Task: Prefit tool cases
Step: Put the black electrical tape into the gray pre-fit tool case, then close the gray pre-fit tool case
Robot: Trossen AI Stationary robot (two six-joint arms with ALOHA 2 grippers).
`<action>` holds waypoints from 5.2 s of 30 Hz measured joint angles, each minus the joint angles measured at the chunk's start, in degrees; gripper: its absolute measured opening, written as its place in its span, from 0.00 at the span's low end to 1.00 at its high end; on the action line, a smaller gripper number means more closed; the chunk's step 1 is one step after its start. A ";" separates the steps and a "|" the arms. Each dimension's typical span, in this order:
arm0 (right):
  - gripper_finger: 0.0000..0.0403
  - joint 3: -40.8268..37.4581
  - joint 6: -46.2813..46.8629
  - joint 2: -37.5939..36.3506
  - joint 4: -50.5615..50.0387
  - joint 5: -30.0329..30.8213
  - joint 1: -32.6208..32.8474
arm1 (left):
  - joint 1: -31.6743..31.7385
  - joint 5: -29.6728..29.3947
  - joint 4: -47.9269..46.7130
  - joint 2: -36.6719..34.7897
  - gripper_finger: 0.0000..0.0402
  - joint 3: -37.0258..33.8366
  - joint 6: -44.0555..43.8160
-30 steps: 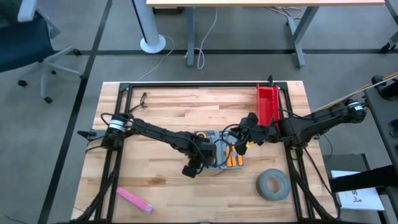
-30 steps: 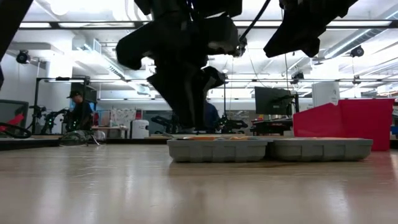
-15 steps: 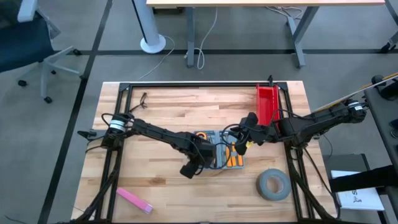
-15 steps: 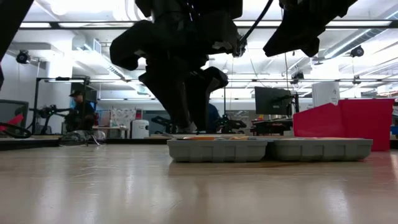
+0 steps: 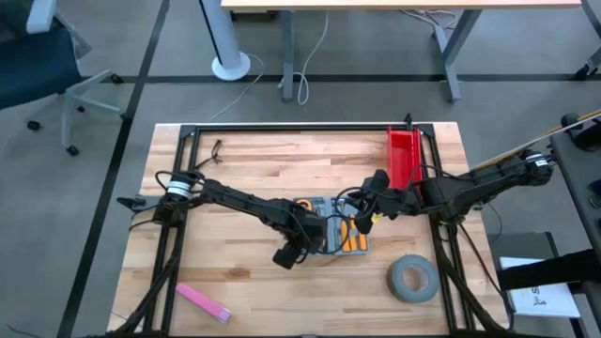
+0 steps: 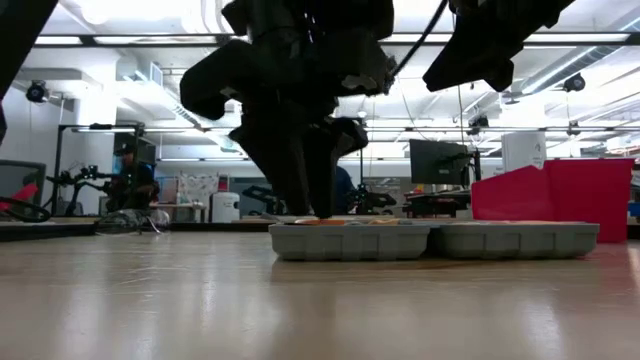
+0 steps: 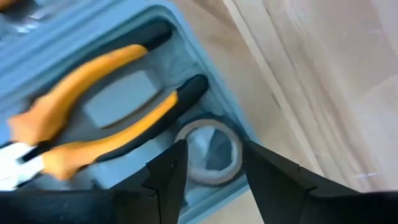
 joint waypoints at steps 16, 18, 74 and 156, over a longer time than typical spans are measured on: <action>0.15 0.00 0.00 0.01 0.07 -0.02 0.00 | 0.20 0.08 1.68 1.59 0.45 -0.70 -0.93; 0.14 0.00 0.00 0.01 0.04 -0.04 0.00 | 0.20 0.08 2.36 1.61 0.44 -0.74 -1.01; 0.14 0.00 0.42 -0.01 0.44 -0.35 0.87 | 0.01 -4.64 -3.68 1.94 0.44 4.02 -1.49; 0.20 0.00 0.44 0.00 0.87 -0.35 1.01 | 0.46 -8.99 -13.33 0.84 0.35 2.80 -20.70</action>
